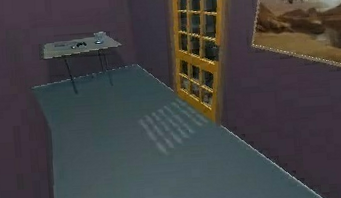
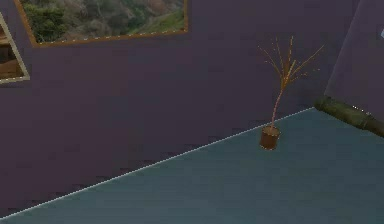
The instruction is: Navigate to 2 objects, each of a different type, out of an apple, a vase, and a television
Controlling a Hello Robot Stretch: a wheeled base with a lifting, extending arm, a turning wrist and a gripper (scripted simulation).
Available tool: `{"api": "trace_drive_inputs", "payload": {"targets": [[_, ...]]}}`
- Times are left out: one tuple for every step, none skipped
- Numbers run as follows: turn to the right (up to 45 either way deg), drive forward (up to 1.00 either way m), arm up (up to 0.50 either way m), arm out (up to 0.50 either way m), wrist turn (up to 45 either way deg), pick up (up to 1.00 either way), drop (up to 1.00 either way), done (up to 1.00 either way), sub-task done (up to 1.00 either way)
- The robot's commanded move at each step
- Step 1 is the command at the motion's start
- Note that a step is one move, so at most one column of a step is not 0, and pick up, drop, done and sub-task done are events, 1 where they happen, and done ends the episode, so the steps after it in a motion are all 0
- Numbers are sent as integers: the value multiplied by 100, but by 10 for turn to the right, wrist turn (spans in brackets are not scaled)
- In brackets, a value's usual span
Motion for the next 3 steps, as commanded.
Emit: {"api": "trace_drive_inputs", "payload": {"targets": [[0, 5, 0, 0, 0, 0, 0, 0, 0], [450, 0, 0, 0, 0, 0, 0, 0, 0], [150, 0, 0, 0, 0, 0, 0, 0, 0]]}}
